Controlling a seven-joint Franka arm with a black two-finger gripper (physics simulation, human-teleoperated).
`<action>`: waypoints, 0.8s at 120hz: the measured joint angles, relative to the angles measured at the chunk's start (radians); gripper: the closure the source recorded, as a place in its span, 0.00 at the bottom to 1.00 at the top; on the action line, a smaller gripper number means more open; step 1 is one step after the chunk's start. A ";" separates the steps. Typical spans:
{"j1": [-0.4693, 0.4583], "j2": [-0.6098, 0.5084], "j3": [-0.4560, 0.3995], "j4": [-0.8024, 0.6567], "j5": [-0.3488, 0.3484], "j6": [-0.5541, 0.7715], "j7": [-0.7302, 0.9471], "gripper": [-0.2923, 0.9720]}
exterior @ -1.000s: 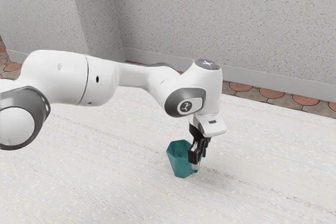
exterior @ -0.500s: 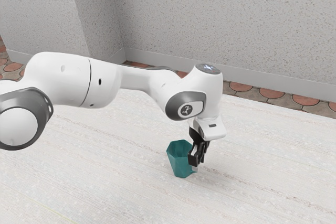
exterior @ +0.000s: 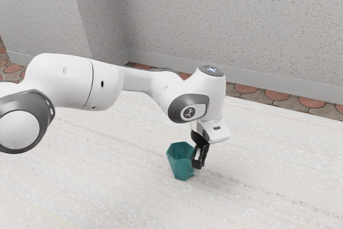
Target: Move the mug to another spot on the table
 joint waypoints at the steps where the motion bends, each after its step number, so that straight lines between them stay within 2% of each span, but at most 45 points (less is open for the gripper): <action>1: -0.001 0.000 0.000 0.000 0.000 0.000 -0.002 0.65; 21: -0.011 -0.010 0.000 0.002 0.004 -0.021 -0.027 0.73; 36: -0.016 -0.013 0.001 0.004 0.007 -0.041 -0.043 0.72; 63: -0.111 -0.027 0.099 0.003 0.089 -0.075 -0.071 0.79; 79: -0.124 -0.035 0.122 0.003 0.163 -0.117 -0.098 0.80; 96: -0.125 -0.040 0.182 0.004 0.215 -0.158 -0.123 0.81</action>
